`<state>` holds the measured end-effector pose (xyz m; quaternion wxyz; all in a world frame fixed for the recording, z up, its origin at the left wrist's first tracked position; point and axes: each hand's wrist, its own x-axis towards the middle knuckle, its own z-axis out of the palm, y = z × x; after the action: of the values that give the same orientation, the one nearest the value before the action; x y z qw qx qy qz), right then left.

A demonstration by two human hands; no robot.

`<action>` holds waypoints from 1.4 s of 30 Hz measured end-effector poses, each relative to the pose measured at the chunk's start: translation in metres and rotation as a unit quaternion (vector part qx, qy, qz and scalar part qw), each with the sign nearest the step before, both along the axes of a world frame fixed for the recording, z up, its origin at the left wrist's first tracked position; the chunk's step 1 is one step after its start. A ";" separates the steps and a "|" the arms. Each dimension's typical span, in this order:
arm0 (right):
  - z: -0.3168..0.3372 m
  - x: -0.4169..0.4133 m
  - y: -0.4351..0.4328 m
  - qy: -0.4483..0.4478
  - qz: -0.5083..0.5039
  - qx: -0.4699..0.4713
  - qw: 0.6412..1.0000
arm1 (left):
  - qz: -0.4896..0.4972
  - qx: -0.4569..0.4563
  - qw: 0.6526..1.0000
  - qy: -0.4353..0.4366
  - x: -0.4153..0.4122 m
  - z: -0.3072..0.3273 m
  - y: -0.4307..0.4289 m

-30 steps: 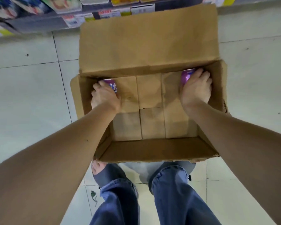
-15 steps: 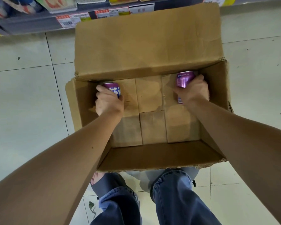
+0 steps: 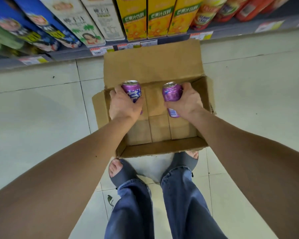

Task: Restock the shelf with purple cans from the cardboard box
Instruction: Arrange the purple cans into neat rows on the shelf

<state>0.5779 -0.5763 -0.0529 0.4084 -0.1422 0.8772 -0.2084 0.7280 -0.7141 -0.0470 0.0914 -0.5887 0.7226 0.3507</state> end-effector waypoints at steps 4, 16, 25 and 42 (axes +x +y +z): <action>0.094 0.012 -0.025 0.000 -0.034 -0.045 0.998 | -0.007 -0.016 0.997 0.080 0.003 0.096 -0.023; 0.445 0.050 -0.084 0.006 -0.096 -0.269 0.958 | -0.057 -0.005 0.956 0.289 0.051 0.417 -0.097; 0.647 0.079 -0.094 0.063 -0.020 -0.383 0.921 | -0.043 -0.132 0.914 0.382 0.092 0.625 -0.129; 0.958 0.236 -0.051 0.119 0.088 -0.542 0.827 | -0.006 -0.269 0.831 0.486 0.288 0.944 -0.048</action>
<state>0.8138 -0.6273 0.9051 0.1749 -0.4407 0.6489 -0.5951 1.0156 -0.7626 0.8968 -0.4315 -0.3392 0.7432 0.3825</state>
